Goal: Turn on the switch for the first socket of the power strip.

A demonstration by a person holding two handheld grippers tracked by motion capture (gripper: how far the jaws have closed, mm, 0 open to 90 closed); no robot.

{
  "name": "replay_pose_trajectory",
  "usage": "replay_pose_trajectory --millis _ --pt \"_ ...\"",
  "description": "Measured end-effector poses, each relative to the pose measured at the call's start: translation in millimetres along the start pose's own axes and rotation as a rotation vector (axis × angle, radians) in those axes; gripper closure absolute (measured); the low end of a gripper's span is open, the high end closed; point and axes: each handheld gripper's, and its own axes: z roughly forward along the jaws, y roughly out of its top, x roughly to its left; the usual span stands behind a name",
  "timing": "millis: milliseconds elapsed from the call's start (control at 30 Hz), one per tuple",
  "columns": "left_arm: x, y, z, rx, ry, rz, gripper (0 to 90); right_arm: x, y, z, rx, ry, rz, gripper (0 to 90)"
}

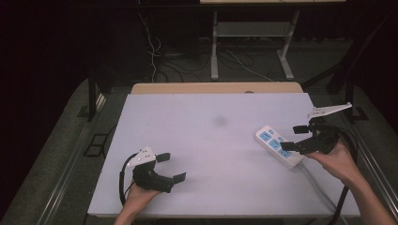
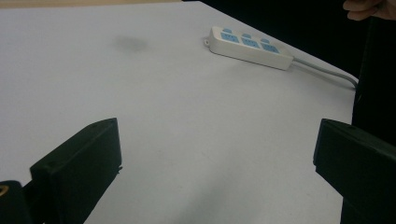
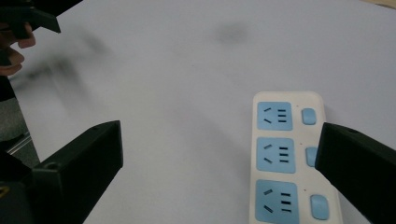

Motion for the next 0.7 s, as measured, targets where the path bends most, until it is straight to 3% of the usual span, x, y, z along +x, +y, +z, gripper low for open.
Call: replay_pose_trajectory --millis 433,700 --pt "0.6 -0.2 -0.1 -0.002 0.001 -0.003 0.0 -19.6 -0.7 0.6 0.02 -0.024 0.042 0.6" --pt "0.6 -0.2 -0.3 -0.004 0.003 -0.004 0.0 -26.9 -1.7 5.6 0.044 -0.033 0.043 0.6"
